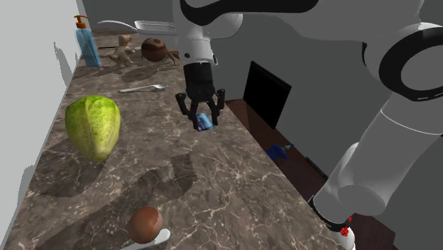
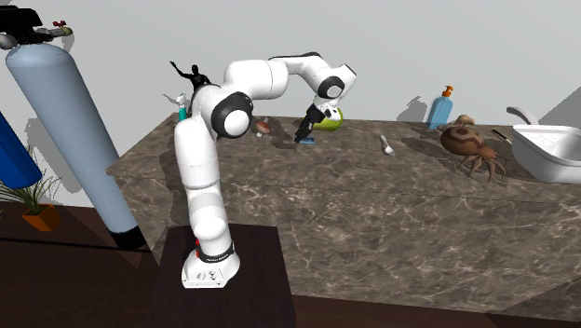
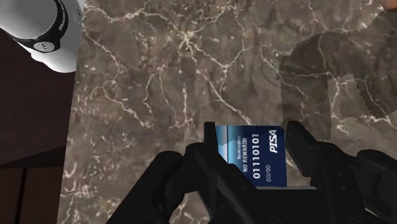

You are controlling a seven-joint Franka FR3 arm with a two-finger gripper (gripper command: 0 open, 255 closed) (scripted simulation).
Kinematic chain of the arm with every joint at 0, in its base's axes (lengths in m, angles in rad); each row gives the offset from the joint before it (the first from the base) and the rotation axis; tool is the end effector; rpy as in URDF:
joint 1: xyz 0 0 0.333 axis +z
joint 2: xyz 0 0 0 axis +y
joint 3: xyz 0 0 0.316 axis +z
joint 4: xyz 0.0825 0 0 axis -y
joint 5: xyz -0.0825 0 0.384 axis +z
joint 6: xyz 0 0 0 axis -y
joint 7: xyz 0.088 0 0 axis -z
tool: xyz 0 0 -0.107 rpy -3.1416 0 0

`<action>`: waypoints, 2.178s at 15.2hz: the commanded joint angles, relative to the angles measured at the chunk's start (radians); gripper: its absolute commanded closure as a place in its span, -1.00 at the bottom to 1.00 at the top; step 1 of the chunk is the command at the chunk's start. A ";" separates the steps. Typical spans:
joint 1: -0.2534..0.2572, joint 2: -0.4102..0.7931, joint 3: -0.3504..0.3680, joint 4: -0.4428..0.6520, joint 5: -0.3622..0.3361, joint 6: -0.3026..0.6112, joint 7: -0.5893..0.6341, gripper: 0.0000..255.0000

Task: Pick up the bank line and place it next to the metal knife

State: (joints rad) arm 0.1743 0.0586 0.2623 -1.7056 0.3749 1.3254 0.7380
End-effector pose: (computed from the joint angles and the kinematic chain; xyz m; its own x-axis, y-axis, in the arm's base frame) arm 0.4614 0.2624 0.5268 0.8005 -0.2359 -0.5510 -0.2851 -0.9585 -0.0038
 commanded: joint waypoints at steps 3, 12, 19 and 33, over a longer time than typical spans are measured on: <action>0.053 0.028 0.047 0.027 0.029 0.040 0.095 1.00; 0.183 0.149 0.142 0.153 0.050 0.125 0.306 1.00; 0.218 0.188 0.158 0.132 0.043 0.200 0.328 1.00; 0.221 0.199 0.156 0.044 0.039 0.291 0.289 1.00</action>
State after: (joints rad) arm 0.3956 0.2576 0.4181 -1.6618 0.4139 1.6161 1.0266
